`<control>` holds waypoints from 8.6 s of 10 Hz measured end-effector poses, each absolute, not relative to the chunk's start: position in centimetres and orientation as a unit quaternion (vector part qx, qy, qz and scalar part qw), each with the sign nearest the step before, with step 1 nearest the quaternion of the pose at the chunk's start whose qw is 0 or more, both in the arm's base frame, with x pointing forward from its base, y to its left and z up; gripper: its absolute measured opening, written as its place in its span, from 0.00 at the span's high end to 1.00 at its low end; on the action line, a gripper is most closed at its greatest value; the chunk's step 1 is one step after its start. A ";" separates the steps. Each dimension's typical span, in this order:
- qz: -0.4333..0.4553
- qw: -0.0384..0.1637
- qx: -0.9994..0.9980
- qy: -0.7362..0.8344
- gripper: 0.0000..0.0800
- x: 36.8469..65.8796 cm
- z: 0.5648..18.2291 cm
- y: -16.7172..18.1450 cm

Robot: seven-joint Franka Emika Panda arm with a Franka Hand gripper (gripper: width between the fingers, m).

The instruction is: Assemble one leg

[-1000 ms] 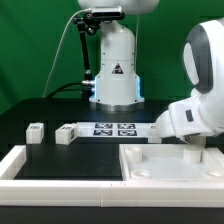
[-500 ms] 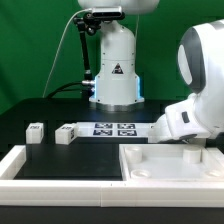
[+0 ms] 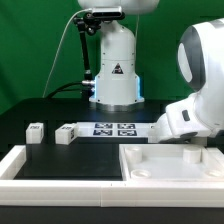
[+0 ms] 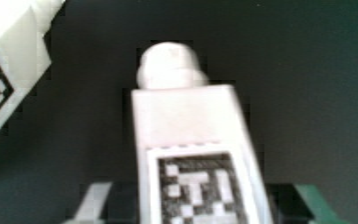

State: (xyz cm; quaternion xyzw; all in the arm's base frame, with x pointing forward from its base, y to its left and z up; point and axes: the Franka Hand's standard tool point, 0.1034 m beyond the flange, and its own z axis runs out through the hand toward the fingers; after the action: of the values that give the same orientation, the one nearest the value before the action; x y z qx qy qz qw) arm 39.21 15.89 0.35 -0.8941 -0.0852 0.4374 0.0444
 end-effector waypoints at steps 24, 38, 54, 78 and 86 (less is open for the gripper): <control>-0.166 0.048 -0.982 -0.073 0.64 47.9 9.4 10.6; -0.182 0.062 -0.976 -0.105 0.64 57.4 10.7 12.8; -0.222 0.062 -0.966 -0.120 0.64 62.5 7.8 12.0; -0.203 0.059 -0.971 -0.117 0.19 61.0 7.5 11.0; 0.013 0.085 -0.987 -0.133 0.31 62.2 7.4 12.4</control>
Offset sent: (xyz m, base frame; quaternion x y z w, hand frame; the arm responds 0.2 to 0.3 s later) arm 0.0000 0.0000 0.0000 0.0000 0.0000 0.0000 1.0000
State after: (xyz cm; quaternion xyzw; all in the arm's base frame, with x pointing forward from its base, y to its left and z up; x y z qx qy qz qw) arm 62.22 12.39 7.41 -0.9874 -0.1330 0.0132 0.0853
